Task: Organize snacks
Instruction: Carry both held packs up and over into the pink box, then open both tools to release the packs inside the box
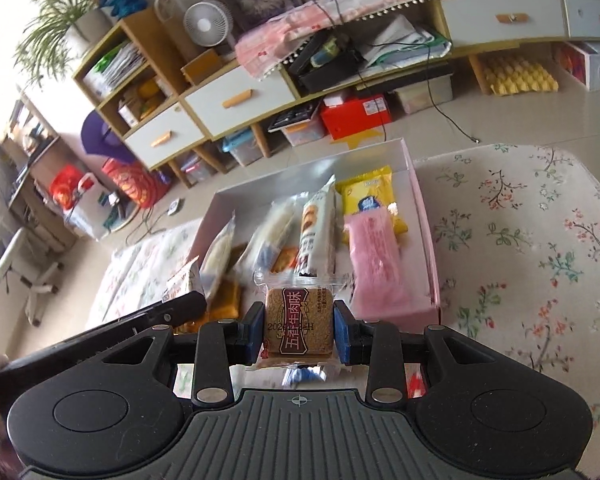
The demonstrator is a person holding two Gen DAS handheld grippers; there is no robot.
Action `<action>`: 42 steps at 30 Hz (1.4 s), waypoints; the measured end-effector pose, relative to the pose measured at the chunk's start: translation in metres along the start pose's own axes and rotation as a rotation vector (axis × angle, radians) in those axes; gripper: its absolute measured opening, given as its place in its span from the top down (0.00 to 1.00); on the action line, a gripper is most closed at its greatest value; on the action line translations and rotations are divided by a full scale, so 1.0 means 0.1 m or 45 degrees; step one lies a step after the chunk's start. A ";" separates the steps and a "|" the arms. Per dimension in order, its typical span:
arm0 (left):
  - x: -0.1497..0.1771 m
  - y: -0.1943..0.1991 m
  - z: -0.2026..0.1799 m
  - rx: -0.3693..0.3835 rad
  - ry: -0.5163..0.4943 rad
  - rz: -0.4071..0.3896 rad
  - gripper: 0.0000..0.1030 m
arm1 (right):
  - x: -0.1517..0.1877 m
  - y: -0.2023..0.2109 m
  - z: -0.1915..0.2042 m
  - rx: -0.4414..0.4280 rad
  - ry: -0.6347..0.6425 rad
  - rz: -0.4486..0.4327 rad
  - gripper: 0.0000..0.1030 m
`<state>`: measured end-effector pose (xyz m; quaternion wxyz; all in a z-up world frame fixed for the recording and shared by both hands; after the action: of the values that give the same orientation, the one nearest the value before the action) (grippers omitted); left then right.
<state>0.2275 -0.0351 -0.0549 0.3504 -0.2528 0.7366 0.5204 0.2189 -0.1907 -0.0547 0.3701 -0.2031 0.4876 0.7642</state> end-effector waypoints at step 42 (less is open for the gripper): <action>0.11 -0.12 -0.14 -0.011 -0.143 0.026 0.35 | -0.06 -0.18 -0.10 -0.019 0.004 -0.026 0.48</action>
<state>0.2261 -0.0525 -0.0676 0.3848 -0.2173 0.7160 0.5404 0.2360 -0.1972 -0.0659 0.3756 -0.2118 0.4803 0.7638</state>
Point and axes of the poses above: each gripper's, at about its wrist camera, not at the fingertips, and y roughly against the way its jaws point, z to its left, x to its underside, the point moved 8 cm from there along -y, roughly the way its jaws point, and after that the axes turned 5 degrees about -z, right-handed, at the moved point
